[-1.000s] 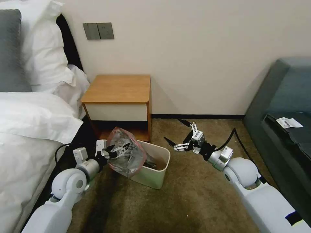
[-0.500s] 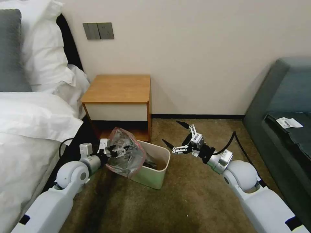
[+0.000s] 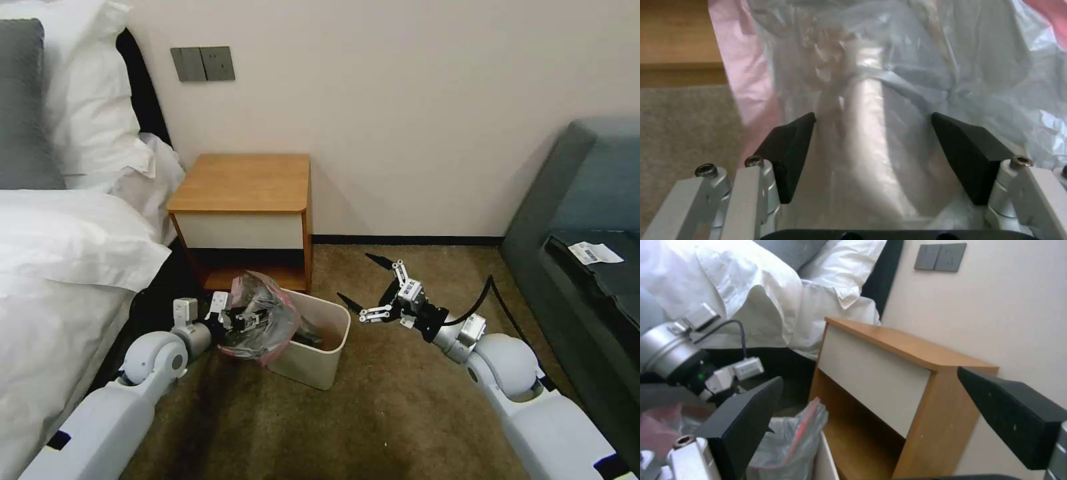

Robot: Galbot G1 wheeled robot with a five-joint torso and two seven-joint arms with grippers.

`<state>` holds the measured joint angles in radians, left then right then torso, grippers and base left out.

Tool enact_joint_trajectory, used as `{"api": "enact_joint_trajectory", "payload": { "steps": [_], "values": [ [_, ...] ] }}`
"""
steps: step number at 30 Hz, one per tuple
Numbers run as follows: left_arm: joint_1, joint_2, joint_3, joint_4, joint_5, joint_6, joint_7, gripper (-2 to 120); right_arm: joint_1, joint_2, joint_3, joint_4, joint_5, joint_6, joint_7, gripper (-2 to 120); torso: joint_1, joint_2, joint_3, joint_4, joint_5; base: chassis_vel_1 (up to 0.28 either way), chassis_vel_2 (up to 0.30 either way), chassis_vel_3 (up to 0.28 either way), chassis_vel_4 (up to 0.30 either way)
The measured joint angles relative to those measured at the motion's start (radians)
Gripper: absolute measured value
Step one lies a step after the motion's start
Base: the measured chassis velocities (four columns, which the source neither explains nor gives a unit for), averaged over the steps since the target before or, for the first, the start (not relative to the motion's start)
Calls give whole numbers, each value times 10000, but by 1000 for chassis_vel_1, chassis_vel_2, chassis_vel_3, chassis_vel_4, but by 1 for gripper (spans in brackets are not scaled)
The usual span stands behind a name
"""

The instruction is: Pick up the garbage bag from the table and place it over the trash can.

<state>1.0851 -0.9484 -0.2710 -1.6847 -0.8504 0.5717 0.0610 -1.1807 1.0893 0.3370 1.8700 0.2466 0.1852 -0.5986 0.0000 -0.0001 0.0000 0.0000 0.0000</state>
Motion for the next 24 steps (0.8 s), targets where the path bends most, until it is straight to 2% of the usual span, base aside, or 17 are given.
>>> {"api": "enact_joint_trajectory", "payload": {
  "steps": [5, 8, 9, 11, 13, 16, 17, 19, 24],
  "values": [
    [-331, -290, 358, 430, 15, -18, -30, 66, -58, 16, 18, 185, -64, 6, -39, 100, 0, 1, -2, 1, 4, 0, 0, 0, 0],
    [-387, -403, 498, 577, 144, -43, -18, 51, -165, -39, 99, 286, -59, 12, -32, 100, -2, 3, -4, 5, 11, 0, 0, 0, 0],
    [-387, -403, 498, 577, 144, -43, -18, 51, -165, -39, 99, 286, -59, 12, -32, 100, -2, 3, -4, 5, 11, 0, 0, 0, 0],
    [-397, -455, 520, 645, 181, -48, -16, 40, -235, -68, 147, 313, -47, 54, -23, 100, -2, 4, -4, 5, 9, 0, 0, 0, 0],
    [-398, -463, 521, 664, 192, -49, -16, 37, -255, -78, 163, 312, -39, 76, -15, 100, -2, 4, -4, 4, 6, 0, 0, 0, 0],
    [-369, -449, 515, 673, 207, -50, -44, 23, -276, -82, 182, 313, -20, 124, 2, 100, -2, 3, -3, 2, 1, 0, 0, 0, 0],
    [-369, -449, 515, 673, 207, -50, -44, 23, -276, -82, 182, 313, -20, 124, 2, 100, -2, 3, -3, 2, 1, 0, 0, 0, 0],
    [-314, -447, 483, 630, 201, -50, -67, 15, -270, -87, 182, 313, 2, 132, 23, 100, -2, 3, -3, 1, 0, 0, 0, 0, 0],
    [-116, -472, 317, 490, 223, -48, -178, 13, -225, -130, 182, 316, 58, 135, 56, 100, -2, 3, -1, -1, -2, 0, 0, 0, 0]
  ]
}}
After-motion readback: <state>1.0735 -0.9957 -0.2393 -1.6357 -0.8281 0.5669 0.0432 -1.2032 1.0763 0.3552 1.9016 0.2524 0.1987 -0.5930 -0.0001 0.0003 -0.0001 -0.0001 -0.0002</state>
